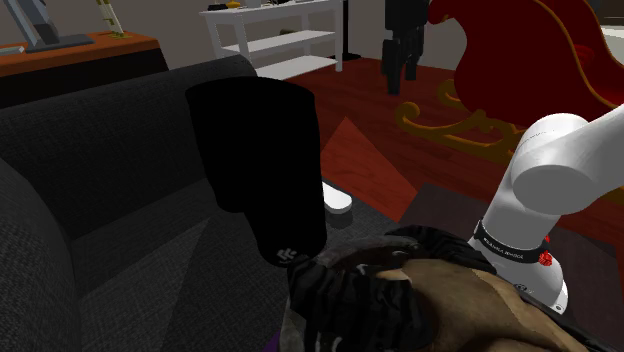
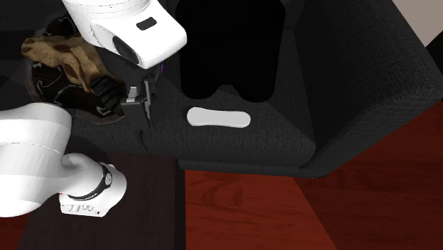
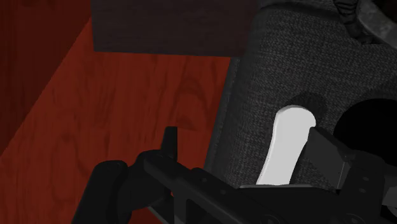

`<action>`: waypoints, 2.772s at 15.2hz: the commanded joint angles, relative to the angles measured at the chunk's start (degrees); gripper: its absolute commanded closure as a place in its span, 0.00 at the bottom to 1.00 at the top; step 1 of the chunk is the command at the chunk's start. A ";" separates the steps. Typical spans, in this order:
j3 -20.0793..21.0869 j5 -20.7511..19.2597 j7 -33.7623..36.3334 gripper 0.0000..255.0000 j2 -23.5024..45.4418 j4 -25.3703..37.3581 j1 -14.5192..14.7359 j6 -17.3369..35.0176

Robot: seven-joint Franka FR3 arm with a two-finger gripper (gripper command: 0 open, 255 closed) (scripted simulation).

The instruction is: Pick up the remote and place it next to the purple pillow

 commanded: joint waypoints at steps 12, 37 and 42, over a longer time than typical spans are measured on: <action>6.11 6.41 8.09 0.00 11.32 -8.73 1.39 22.62; 12.81 8.26 16.43 0.00 36.54 -9.29 2.24 51.52; 12.81 8.26 16.42 1.00 36.53 -9.30 2.24 51.52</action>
